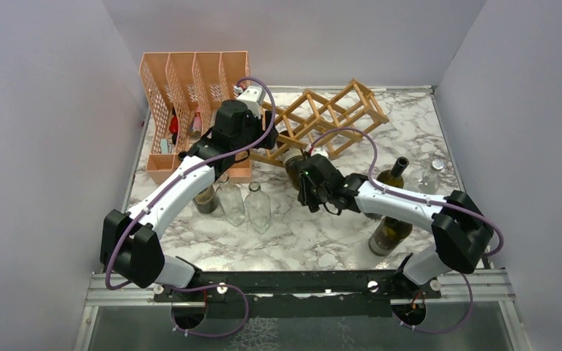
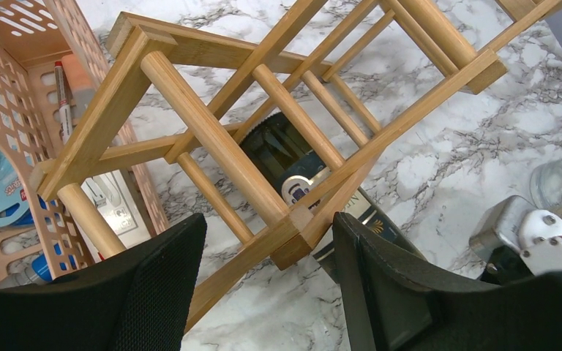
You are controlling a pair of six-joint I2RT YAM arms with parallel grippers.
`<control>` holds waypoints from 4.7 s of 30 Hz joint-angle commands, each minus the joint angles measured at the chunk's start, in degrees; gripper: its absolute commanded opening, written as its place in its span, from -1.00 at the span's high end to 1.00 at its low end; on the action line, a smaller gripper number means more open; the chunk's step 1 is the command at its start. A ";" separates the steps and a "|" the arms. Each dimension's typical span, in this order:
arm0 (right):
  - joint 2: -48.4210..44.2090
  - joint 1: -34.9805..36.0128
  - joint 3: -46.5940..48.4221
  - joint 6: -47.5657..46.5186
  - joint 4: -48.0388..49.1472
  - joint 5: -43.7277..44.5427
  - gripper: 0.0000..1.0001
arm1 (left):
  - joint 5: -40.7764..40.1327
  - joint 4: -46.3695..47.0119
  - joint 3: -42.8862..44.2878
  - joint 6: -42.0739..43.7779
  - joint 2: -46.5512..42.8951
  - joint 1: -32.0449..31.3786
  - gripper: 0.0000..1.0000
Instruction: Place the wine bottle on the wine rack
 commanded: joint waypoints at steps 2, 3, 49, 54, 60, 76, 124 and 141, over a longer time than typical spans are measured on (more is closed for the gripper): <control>2.35 -0.04 4.78 0.66 12.54 6.40 0.92 | 1.46 0.72 0.70 -0.72 -0.37 0.39 -0.36; 3.02 -0.04 5.37 0.81 12.83 7.04 0.91 | 0.71 0.54 0.72 -0.84 -0.53 0.38 -0.36; 9.79 -4.96 17.99 -6.25 5.83 0.81 -0.43 | 0.74 -3.00 4.42 1.59 -12.50 0.44 -0.52; 3.39 -4.96 17.80 -9.00 2.65 0.44 -0.43 | 0.55 -3.83 4.98 2.42 -14.85 0.43 -0.58; -6.13 -4.96 18.52 -13.66 -4.30 3.59 -0.43 | 3.37 -3.74 3.37 3.74 -19.07 0.38 -0.65; -33.49 -4.96 19.57 -12.80 -31.27 27.90 -0.43 | 11.19 -1.07 -2.31 5.48 -26.82 0.39 -0.73; -53.39 -4.96 4.06 4.84 -37.53 27.42 0.08 | 19.48 6.94 -2.13 -0.62 -23.11 0.31 -0.73; -54.56 -4.97 3.95 -3.73 -29.21 21.45 0.98 | 23.99 9.28 -1.87 -2.01 -20.62 -1.70 -0.72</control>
